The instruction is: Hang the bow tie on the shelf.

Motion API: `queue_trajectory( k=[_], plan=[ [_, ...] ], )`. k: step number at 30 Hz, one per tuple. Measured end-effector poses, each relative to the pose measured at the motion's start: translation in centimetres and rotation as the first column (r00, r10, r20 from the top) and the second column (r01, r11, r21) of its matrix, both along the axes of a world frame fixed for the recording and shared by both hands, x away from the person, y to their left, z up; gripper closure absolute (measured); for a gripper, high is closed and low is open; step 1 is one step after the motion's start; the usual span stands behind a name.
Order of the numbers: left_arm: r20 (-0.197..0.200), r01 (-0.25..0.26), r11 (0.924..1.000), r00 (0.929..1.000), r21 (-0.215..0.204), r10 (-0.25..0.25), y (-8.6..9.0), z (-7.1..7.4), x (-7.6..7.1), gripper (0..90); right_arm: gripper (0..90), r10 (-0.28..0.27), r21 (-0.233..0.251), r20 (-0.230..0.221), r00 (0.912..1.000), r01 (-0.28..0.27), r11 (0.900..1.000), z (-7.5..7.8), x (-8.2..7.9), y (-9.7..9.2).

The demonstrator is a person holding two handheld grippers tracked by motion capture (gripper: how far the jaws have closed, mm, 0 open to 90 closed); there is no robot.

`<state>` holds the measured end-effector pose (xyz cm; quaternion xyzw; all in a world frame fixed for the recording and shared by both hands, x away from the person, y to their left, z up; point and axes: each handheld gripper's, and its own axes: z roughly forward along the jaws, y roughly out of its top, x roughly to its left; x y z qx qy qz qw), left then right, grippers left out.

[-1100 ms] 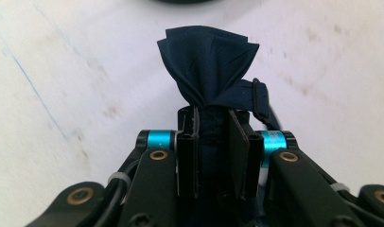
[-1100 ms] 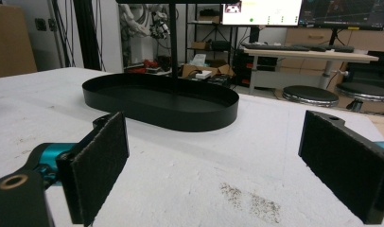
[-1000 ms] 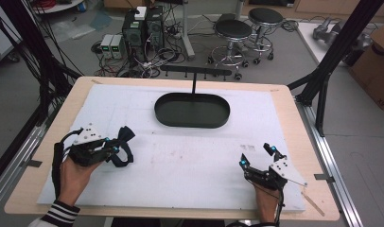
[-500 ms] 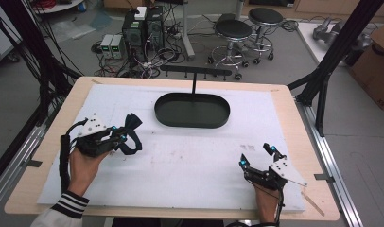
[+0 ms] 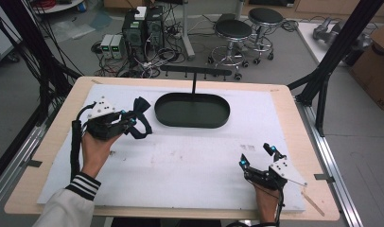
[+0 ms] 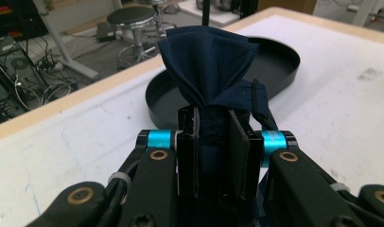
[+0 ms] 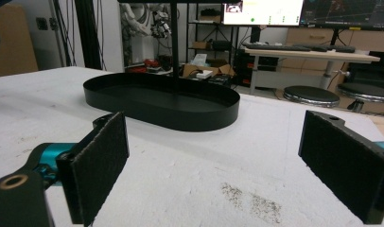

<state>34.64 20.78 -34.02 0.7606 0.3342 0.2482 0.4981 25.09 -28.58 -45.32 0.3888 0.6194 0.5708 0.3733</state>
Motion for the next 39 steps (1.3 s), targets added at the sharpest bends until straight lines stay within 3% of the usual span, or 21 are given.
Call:
queue_trajectory(
  k=[8, 11, 19, 30, 39],
  plan=[
    [0.006, 0.004, 0.9994, 1.0, -0.034, -0.004, -1.4, 1.4, 1.9, 74.7, 8.3, -0.001, 0.001, -0.001, 1.0, 0.001, 1.0, 0.0, 0.0, 0.0],
    [0.003, 0.007, 0.9997, 1.0, -0.022, -0.007, -1.9, 1.8, 2.7, 74.7, 8.3, 0.0, 0.001, 0.006, 1.0, 0.0, 1.0, 0.0, 0.0, 0.0],
    [0.014, -0.026, 0.9961, 0.9995, -0.085, 0.027, -2.3, 3.4, 4.6, 74.7, 8.3, 0.0, 0.01, 0.002, 1.0, 0.0, 1.0, 0.0, 0.0, -0.1],
    [0.056, -0.046, 0.9951, 0.9971, -0.087, 0.051, -3.7, 5.6, 6.9, 74.7, 8.2, -0.002, 0.009, 0.006, 1.0, 0.002, 1.0, 0.0, 0.0, -0.1],
    [0.06, -0.052, 0.9951, 0.9966, -0.084, 0.057, -5.2, 5.9, 8.8, 74.7, 8.2, -0.001, 0.017, 0.004, 1.0, 0.001, 0.9999, 0.0, 0.0, -0.1]
  ],
)
